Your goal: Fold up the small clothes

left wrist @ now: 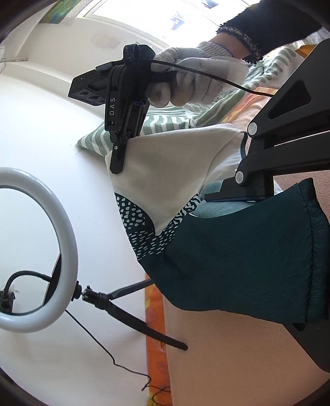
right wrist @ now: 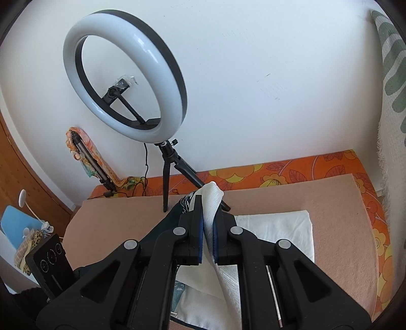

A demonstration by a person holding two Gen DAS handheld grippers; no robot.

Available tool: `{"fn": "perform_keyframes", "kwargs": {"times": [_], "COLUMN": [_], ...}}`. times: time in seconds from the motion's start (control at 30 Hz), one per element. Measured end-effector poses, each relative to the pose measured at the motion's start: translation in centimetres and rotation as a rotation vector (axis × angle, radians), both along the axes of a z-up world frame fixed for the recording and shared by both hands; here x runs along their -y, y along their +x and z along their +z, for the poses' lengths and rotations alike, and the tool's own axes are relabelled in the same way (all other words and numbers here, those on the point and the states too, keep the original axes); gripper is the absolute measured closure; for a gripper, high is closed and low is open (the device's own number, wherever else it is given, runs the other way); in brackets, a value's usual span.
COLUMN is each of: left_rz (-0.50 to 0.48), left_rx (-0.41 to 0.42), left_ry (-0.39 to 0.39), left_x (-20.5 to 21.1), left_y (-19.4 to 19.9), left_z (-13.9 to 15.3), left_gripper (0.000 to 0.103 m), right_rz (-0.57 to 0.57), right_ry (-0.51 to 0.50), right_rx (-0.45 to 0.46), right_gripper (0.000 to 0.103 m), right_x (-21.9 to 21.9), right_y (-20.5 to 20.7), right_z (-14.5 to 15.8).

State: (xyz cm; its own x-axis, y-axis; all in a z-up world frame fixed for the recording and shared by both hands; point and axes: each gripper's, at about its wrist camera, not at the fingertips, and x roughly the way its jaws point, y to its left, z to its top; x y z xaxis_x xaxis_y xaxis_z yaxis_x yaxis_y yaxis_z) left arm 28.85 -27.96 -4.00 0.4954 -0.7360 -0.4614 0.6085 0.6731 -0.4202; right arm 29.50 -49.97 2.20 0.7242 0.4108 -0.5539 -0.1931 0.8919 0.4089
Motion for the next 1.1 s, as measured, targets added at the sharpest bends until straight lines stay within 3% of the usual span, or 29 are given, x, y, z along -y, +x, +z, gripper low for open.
{"fn": "perform_keyframes", "kwargs": {"times": [0.1,0.27,0.43,0.63,0.7,0.83,1.1], "left_rz": [-0.014,-0.061,-0.087,-0.085,-0.097,-0.120,-0.145], "left_rx": [0.010,-0.084,-0.145,-0.203,-0.201,-0.208,-0.165], "left_ry": [0.027,0.063,0.081,0.158,0.199,0.232,0.277], "left_x": [2.0,4.1,4.4,3.3,3.1,2.4,0.4], "left_y": [0.7,1.6,0.9,0.0,-0.6,-1.6,-3.2], "left_z": [-1.3,-4.7,-5.9,-6.5,-6.6,-6.5,-4.3], "left_gripper": [0.099,0.099,0.099,0.091,0.086,0.082,0.082], "right_rz": [-0.023,-0.075,-0.145,-0.176,-0.199,-0.261,-0.285], "right_ry": [-0.004,-0.020,-0.029,-0.148,-0.211,-0.263,-0.220], "right_rx": [-0.025,-0.113,-0.164,-0.214,-0.231,-0.257,-0.192], "right_gripper": [0.096,0.096,0.096,0.096,0.094,0.070,0.067], "right_x": [2.2,5.1,7.5,6.8,6.6,7.4,8.3], "right_y": [1.8,4.4,6.1,7.8,8.1,7.6,1.7], "right_z": [-2.0,-6.4,-9.0,-10.8,-11.3,-11.6,-9.0]}}
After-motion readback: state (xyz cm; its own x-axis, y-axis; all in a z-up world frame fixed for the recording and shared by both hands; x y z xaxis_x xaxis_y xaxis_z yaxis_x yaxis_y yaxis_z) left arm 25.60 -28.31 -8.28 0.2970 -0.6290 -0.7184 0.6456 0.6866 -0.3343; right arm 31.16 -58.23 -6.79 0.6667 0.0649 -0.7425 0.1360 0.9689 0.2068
